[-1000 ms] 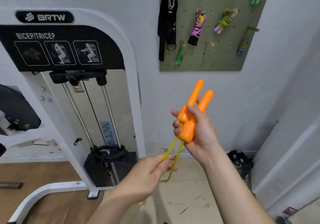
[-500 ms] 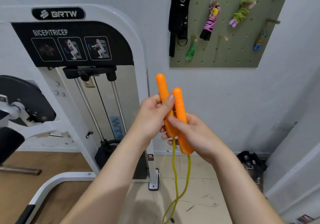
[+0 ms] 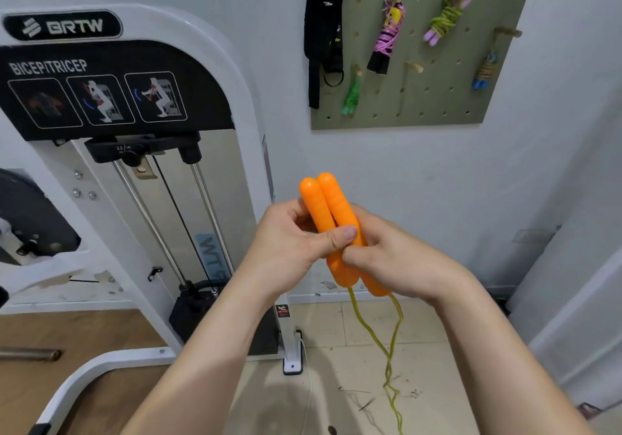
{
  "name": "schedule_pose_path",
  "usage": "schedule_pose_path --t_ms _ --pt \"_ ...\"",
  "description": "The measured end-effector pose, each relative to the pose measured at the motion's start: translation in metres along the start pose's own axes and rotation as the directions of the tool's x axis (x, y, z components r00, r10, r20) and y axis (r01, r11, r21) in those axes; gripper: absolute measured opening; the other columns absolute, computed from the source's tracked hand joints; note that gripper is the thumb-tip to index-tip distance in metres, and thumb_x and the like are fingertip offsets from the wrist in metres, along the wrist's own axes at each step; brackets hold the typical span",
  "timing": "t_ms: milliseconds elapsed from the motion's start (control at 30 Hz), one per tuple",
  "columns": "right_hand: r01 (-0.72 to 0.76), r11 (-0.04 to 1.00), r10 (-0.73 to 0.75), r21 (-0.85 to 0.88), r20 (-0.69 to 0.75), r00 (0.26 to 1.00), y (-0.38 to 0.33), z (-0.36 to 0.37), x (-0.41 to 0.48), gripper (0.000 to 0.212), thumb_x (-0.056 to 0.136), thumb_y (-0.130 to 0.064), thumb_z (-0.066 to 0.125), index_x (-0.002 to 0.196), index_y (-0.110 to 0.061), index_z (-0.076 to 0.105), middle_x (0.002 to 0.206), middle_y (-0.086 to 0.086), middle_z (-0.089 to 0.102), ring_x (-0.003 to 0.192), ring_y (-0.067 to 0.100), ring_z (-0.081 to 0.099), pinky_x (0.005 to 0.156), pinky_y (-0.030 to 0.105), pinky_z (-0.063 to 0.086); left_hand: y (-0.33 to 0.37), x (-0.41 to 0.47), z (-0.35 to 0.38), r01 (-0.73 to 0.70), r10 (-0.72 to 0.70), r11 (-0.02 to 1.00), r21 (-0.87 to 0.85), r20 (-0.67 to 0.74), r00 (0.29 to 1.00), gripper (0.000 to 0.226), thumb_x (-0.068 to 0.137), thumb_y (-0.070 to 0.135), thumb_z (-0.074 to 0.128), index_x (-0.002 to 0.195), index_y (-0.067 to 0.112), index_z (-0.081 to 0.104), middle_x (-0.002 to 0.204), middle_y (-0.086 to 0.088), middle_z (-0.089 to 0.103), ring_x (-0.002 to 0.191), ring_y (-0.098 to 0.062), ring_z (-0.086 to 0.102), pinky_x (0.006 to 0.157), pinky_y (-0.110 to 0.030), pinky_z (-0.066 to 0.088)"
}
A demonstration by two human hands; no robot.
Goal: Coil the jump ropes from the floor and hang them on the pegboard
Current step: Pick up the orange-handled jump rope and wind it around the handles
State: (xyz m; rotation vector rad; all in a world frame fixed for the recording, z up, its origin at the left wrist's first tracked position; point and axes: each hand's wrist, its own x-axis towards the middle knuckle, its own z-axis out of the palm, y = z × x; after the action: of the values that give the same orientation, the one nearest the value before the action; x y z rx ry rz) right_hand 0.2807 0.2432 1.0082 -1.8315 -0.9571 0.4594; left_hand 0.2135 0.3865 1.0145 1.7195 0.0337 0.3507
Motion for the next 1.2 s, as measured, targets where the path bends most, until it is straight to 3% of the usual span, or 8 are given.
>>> schedule_pose_path --t_ms 100,233,367,467,567,700,900,1200 --pt "-0.053 0.998 0.054 0.040 -0.015 0.998 0.007 0.002 -0.001 0.052 0.072 -0.021 0.050 0.124 -0.027 0.055 0.091 -0.004 0.064 0.073 0.002 0.056 0.063 0.018 0.045 0.002 0.003 0.006 -0.065 0.067 0.975 0.212 0.000 0.998 0.030 0.071 0.029 0.080 0.098 0.018 0.071 0.095 0.004 0.073 0.092 -0.008 0.067 0.085 -0.033 0.054" --pt "-0.118 0.955 0.239 0.272 -0.470 0.850 0.027 -0.008 -0.008 0.038 0.075 -0.026 0.061 0.113 -0.021 0.064 0.104 -0.003 0.063 0.098 0.009 0.059 0.075 0.019 0.044 -0.006 0.006 0.008 -0.361 0.429 0.715 0.599 0.032 0.903 0.023 0.080 0.025 0.070 0.100 0.015 0.067 0.097 0.002 0.058 0.086 -0.017 0.058 0.073 -0.039 0.050" --pt "-0.383 0.483 0.522 0.788 0.093 0.848 0.040 0.008 -0.023 0.042 0.095 -0.049 0.046 0.084 -0.016 0.069 0.080 0.010 0.066 0.069 0.021 0.064 0.057 0.027 0.048 -0.022 -0.011 0.022 -0.596 0.547 0.377 0.709 0.350 0.761 0.029 0.081 0.014 0.055 0.107 0.021 0.063 0.099 -0.002 0.048 0.090 -0.021 0.050 0.069 -0.033 0.048" --pt "-0.263 0.109 0.366 0.959 0.207 0.907 0.044 0.029 -0.019 0.030 0.090 -0.038 0.058 0.088 -0.010 0.068 0.085 0.009 0.061 0.081 0.021 0.066 0.072 0.035 0.055 -0.039 -0.025 0.033 -0.573 0.459 0.484 0.661 0.366 0.810 0.020 0.086 0.018 0.055 0.103 0.023 0.066 0.103 0.008 0.048 0.094 -0.007 0.048 0.070 -0.032 0.051" --pt "-0.183 0.263 0.373 0.947 0.075 0.925 0.044 0.038 -0.014 0.019 0.086 -0.025 0.061 0.085 -0.007 0.064 0.076 0.010 0.061 0.072 0.022 0.066 0.064 0.034 0.056 -0.047 -0.028 0.021 -0.644 0.445 0.419 0.641 0.474 0.760 0.036 0.076 0.001 0.060 0.104 0.021 0.066 0.106 0.006 0.052 0.095 -0.016 0.051 0.067 -0.034 0.053" --pt "-0.264 0.511 0.325 0.818 0.101 0.940 0.039 0.034 -0.018 0.024 0.084 -0.029 0.061 0.091 -0.006 0.061 0.067 0.010 0.060 0.052 0.017 0.059 0.049 0.027 0.051 -0.019 -0.028 -0.007 -0.512 0.409 0.725 0.461 0.310 0.858 0.032 0.078 -0.001 0.062 0.102 0.017 0.072 0.107 0.006 0.068 0.102 -0.006 0.062 0.091 -0.023 0.048" --pt "-0.337 0.494 -0.040 0.801 0.409 0.912 0.027 0.033 -0.023 0.026 0.085 -0.029 0.071 0.096 -0.010 0.057 0.075 0.008 0.057 0.047 0.010 0.053 0.042 0.019 0.045 -0.020 -0.009 -0.025 -0.238 0.190 0.930 0.278 0.189 0.963 0.044 0.089 0.050 0.041 0.118 0.027 0.064 0.114 0.013 0.066 0.109 -0.001 0.058 0.094 -0.022 0.044" --pt "-0.350 0.606 0.088 0.714 0.377 0.922 0.020 0.035 -0.023 0.010 0.083 -0.002 0.063 0.083 -0.010 0.056 0.072 0.007 0.052 0.057 0.014 0.052 0.057 0.026 0.046 -0.025 -0.009 -0.016 -0.129 0.158 0.934 0.333 -0.062 0.985 0.034 0.089 0.049 0.043 0.080 0.036 0.073 0.075 -0.003 0.073 0.074 -0.012 0.066 0.066 -0.027 0.049"
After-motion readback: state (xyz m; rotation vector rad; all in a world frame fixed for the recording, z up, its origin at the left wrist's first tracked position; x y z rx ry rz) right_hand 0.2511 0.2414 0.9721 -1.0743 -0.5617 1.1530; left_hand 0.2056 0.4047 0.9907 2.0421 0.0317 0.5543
